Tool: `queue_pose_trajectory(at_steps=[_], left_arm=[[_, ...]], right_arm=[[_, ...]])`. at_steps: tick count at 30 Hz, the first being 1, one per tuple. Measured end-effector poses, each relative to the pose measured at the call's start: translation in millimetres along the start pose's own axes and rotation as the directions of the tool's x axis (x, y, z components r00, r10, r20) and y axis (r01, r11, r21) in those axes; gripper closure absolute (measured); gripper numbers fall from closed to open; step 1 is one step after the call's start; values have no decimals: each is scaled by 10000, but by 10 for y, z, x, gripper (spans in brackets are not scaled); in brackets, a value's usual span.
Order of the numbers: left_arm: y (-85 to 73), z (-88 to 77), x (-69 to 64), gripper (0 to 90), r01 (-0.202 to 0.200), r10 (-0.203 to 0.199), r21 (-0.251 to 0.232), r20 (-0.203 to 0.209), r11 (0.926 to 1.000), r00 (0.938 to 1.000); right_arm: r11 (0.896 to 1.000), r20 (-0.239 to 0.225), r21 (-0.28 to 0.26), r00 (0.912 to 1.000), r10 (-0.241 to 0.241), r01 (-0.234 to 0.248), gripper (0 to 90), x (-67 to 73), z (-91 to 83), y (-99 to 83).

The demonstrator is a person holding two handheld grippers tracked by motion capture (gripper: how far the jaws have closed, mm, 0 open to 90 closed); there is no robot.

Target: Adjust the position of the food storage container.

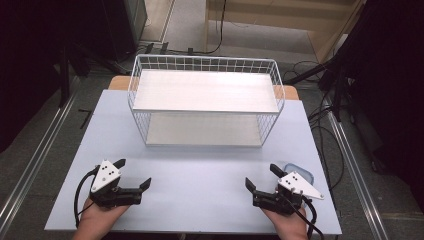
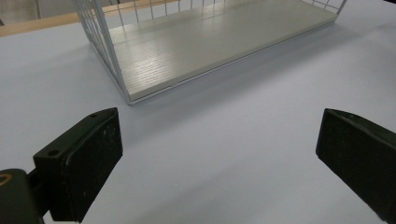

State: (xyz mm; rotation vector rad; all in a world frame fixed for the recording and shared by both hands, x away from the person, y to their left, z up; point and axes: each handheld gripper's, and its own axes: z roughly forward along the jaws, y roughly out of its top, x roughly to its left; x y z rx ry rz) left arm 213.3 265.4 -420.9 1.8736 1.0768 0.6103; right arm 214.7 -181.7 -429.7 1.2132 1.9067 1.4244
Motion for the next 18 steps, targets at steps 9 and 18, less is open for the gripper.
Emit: queue_pose_trajectory(at_steps=[9,18], left_arm=[[7,42,-44,0,-293,291,53,240,9996,9993],[72,184,-108,0,-142,137,73,652,9999,9978]], right_arm=[[9996,426,179,9989,196,-204,257,-217,-163,-31],[9964,1483,266,9860,761,-809,491,-511,-464,-133]])
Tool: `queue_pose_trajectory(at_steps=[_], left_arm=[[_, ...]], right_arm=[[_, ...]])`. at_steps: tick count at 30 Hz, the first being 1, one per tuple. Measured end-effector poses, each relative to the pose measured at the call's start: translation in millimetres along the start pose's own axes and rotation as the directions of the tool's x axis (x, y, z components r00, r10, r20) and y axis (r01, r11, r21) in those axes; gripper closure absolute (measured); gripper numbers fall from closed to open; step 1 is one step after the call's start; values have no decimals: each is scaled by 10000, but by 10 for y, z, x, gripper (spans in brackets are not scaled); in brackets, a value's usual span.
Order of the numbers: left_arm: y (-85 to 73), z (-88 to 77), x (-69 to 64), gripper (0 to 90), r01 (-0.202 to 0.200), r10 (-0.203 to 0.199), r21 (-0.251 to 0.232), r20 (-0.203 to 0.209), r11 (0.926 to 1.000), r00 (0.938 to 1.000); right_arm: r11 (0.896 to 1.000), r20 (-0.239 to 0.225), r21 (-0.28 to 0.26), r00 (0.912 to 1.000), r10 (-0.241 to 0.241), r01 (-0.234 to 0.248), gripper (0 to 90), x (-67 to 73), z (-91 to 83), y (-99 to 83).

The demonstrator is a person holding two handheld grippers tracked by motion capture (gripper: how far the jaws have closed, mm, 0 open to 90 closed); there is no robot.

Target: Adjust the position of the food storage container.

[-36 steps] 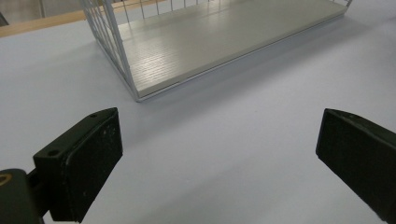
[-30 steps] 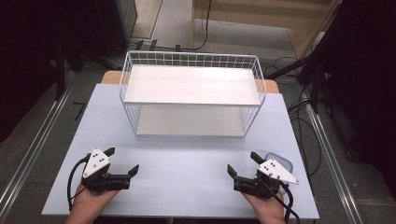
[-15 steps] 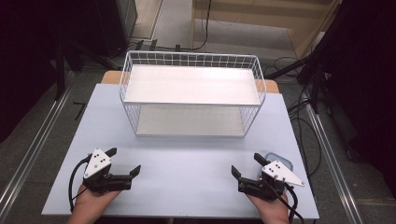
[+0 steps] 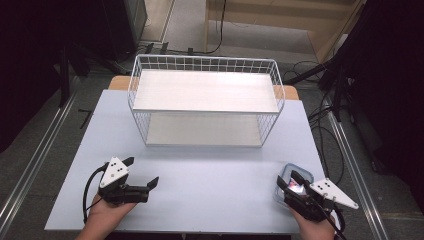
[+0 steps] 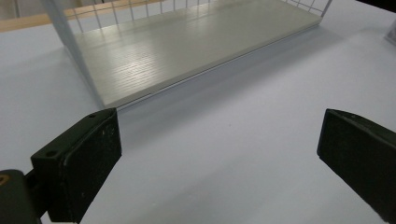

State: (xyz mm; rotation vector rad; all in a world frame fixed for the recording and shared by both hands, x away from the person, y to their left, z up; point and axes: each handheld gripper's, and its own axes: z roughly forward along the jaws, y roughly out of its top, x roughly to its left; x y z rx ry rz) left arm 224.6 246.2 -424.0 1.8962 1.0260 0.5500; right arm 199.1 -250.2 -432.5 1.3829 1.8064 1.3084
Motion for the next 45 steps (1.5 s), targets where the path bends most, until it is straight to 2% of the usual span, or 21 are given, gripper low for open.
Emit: queue_pose_trajectory(at_steps=[2,3,4,5,6,7,8,9,13,14,17,28,30,32,34,35,36,38,39,44,45], left_arm=[[9,17,-15,0,-38,38,12,29,10000,10000],[17,33,-26,0,-78,78,13,62,10000,10000],[24,50,-38,0,-72,72,-22,107,10000,9999],[42,71,-48,0,-71,71,-25,152,10000,9999],[42,71,-48,0,-71,71,-25,152,10000,9999],[54,87,-57,0,-69,70,-68,173,10000,9998],[62,98,-63,0,-95,96,-88,200,9999,9998],[67,105,-70,0,-118,119,-70,191,9999,9997],[78,137,-97,0,-228,229,-52,262,9997,9994],[78,137,-97,0,-228,229,-52,262,9997,9994],[80,154,-117,0,-285,286,-37,332,9996,9990],[66,108,-116,0,-296,298,-73,266,9995,9992],[57,98,-111,0,-283,285,-74,264,9996,9992],[51,86,-107,0,-256,257,-67,243,9997,9994],[35,61,-95,0,-238,239,-66,211,9997,9995],[35,61,-95,0,-238,239,-66,211,9997,9995],[28,52,-91,0,-215,216,-56,195,9998,9996],[13,31,-79,0,-176,177,-63,160,9998,9997],[-2,6,-66,0,-132,133,-73,90,9999,9999],[-36,-47,-35,0,-11,11,-87,-2,10000,10000],[-52,-78,-16,0,64,-65,-82,-67,9999,10000]], right_arm=[[9999,150,64,9998,110,-111,522,-43,-28,-18],[9997,525,170,9985,143,-152,603,-132,-80,-58],[9997,525,170,9985,143,-152,603,-132,-80,-58],[9994,893,284,9959,157,-183,686,-215,-127,-97],[9994,893,284,9959,157,-183,686,-215,-127,-97],[9982,1352,498,9905,263,-333,795,-290,-160,-139],[9978,1508,560,9882,279,-367,850,-325,-170,-154],[9956,1857,710,9814,478,-620,900,-369,-186,-175],[9915,2628,944,9628,621,-897,900,-524,-227,-251],[9915,2628,944,9628,621,-897,900,-524,-227,-251],[9841,2880,1226,9535,884,-1282,900,-677,-225,-346],[9674,2567,2141,9634,776,-1350,900,-702,-8,-421],[9665,2277,2258,9713,691,-1217,900,-658,40,-425],[9668,2164,2265,9739,687,-1185,900,-631,57,-417],[9677,1845,2327,9813,542,-972,900,-549,117,-388],[9677,1845,2327,9813,542,-972,900,-549,117,-388],[9668,1535,2416,9870,467,-833,900,-487,170,-369],[9673,1473,2405,9880,455,-804,900,-458,195,-361],[9673,1164,2478,9929,253,-537,900,-373,268,-332],[9642,645,2652,9979,-81,-94,900,-209,400,-294],[9606,325,2768,9989,-345,242,900,-111,471,-290]])
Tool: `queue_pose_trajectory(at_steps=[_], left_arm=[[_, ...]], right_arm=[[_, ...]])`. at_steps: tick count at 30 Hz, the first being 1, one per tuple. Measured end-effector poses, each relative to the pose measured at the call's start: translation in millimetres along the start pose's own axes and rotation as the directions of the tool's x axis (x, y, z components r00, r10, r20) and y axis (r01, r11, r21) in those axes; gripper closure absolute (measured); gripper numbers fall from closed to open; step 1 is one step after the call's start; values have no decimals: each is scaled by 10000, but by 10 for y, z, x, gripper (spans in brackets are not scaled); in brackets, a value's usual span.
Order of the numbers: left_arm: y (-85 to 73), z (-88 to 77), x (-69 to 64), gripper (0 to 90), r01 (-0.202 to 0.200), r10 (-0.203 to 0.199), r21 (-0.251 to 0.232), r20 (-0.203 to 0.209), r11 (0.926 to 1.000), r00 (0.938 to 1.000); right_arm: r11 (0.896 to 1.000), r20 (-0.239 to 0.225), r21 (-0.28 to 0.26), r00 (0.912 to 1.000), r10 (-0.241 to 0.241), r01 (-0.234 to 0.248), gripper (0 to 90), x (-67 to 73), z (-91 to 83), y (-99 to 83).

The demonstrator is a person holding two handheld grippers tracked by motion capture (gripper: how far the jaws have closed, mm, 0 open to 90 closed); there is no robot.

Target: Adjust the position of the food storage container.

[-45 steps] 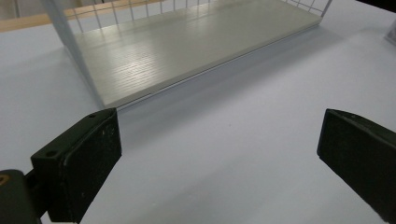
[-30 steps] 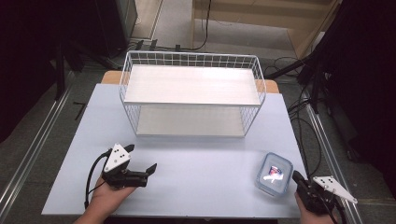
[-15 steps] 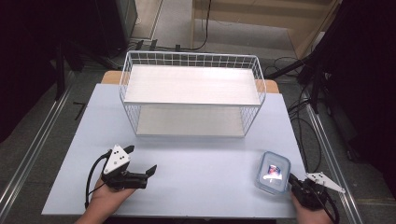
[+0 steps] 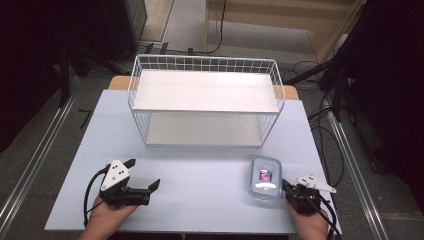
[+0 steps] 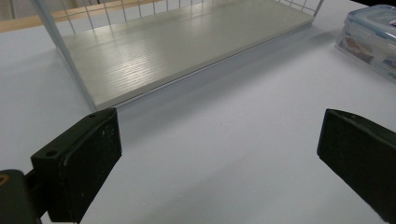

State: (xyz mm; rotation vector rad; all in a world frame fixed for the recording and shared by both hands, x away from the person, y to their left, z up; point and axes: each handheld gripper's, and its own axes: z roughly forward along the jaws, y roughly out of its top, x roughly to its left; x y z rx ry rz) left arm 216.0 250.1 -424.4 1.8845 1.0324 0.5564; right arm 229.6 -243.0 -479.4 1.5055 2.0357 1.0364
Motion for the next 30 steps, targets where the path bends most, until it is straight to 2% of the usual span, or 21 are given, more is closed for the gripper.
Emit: queue_pose_trajectory(at_steps=[1,2,3,5,6,7,9,11,12,13,14,18,19,20,21,23,24,25,26,27,30], left_arm=[[0,0,0,0,0,0,0,0,10000,10000],[-13,-28,17,0,39,-39,3,-69,10000,10000],[-13,-28,17,0,39,-39,3,-69,10000,10000],[-26,-49,32,1,43,-42,7,-150,10000,9999],[-36,-66,42,1,87,-87,14,-208,10000,9997],[-36,-66,42,0,87,-87,14,-208,10000,9997],[-43,-75,49,1,125,-125,-11,-228,9999,9997],[-48,-79,52,1,138,-138,-11,-245,9999,9996],[-50,-80,50,1,135,-134,27,-278,9999,9995],[-50,-80,50,1,135,-134,27,-278,9999,9995],[-51,-73,51,1,118,-118,8,-231,9999,9997],[-46,-51,35,1,97,-96,55,-171,9999,9998],[-46,-51,35,1,97,-96,55,-171,9999,9998],[-43,-36,24,1,99,-98,55,-139,9999,9999],[-43,-36,24,1,99,-98,55,-139,9999,9999],[-39,-31,13,1,67,-66,77,-119,9999,9999],[-36,-32,9,1,48,-47,68,-89,10000,9999],[-35,-33,8,1,33,-33,37,-94,10000,10000],[-34,-38,11,1,37,-36,27,-97,10000,9999],[-31,-53,23,1,73,-73,34,-148,10000,9999],[-33,-67,46,1,148,-149,-60,-154,9999,9998]], right_arm=[[10000,0,0,10000,0,0,900,0,0,0],[9991,-306,167,9987,-396,401,900,107,57,23],[9985,-454,158,9976,-525,533,900,156,77,37],[9979,-620,157,9962,-613,624,900,201,96,53],[9958,-912,181,9920,-877,898,900,304,131,76],[9958,-912,181,9920,-877,898,900,304,131,76],[9915,-1248,208,9843,-1251,1287,900,461,163,100],[9902,-1401,182,9809,-1348,1387,900,509,170,105],[9875,-1672,163,9742,-1517,1566,900,598,177,112],[9875,-1672,163,9742,-1517,1566,900,598,177,112],[9850,-1918,158,9673,-1658,1720,900,688,180,113],[9765,-2425,103,9479,-2066,2154,900,895,187,107],[9765,-2425,103,9479,-2066,2154,900,895,187,107],[9708,-2690,103,9358,-2280,2395,900,1017,197,103],[9708,-2690,103,9358,-2280,2395,900,1017,197,103],[9624,-2878,68,9223,-2581,2714,900,1121,208,102],[9620,-2972,13,9186,-2603,2730,900,1141,199,112],[9620,-2972,13,9186,-2603,2730,900,1141,199,112],[9652,-2943,-21,9223,-2504,2614,900,1119,187,116],[9736,-2817,-130,9334,-2224,2281,900,1010,151,127],[9874,-2304,-209,9603,-1575,1569,900,767,109,152]])
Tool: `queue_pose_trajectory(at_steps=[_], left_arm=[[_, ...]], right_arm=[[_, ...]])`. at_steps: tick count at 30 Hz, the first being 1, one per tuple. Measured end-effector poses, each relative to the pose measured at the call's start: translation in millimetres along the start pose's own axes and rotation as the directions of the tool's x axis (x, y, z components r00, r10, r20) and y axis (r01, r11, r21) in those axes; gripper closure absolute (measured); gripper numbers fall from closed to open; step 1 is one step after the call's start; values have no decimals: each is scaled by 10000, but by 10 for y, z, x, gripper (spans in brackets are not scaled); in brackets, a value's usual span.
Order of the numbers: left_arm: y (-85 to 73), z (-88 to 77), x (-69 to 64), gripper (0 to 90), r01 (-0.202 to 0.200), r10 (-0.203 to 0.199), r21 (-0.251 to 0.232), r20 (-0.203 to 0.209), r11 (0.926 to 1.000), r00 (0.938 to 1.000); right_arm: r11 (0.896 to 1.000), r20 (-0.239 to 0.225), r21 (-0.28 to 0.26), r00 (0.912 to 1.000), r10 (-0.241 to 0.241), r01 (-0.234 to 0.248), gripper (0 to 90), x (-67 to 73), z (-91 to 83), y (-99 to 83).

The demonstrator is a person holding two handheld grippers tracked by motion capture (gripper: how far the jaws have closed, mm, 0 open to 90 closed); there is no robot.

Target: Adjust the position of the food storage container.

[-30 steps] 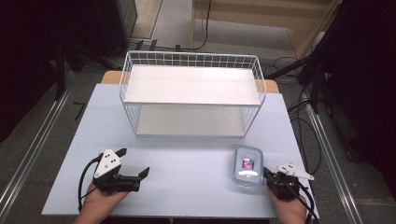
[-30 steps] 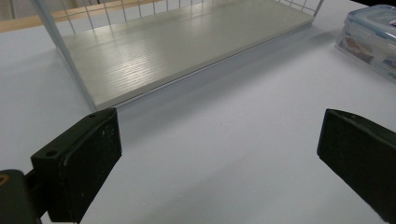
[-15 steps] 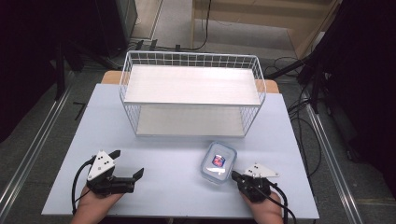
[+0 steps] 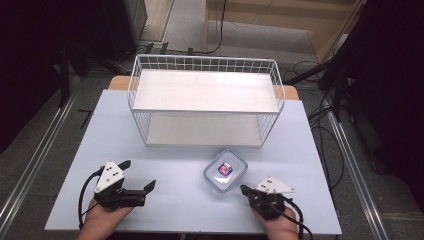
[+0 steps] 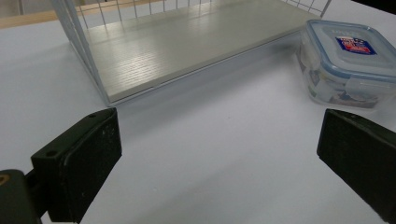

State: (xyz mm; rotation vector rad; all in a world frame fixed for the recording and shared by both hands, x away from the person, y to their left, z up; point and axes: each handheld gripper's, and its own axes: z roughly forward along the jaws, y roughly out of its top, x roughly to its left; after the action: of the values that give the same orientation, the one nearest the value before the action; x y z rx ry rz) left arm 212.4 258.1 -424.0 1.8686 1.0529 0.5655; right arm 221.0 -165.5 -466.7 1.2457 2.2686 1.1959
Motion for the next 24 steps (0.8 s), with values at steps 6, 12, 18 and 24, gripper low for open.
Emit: queue_pose_trajectory(at_steps=[6,12,18,24], left_arm=[[-34,-26,-1,1,43,-42,21,-173,10000,9998],[-84,-63,24,1,194,-190,124,-299,9997,9994],[-139,-134,52,1,339,-333,112,-497,9994,9982],[-145,-169,89,1,527,-524,38,-572,9986,9970]], right_arm=[[9941,1218,-590,9877,979,-913,900,-420,13,78],[9955,1470,-590,9857,825,-745,900,-535,190,198],[9967,1453,-583,9872,651,-572,900,-598,410,326],[9993,1011,-354,9948,110,-74,900,-516,532,338]])
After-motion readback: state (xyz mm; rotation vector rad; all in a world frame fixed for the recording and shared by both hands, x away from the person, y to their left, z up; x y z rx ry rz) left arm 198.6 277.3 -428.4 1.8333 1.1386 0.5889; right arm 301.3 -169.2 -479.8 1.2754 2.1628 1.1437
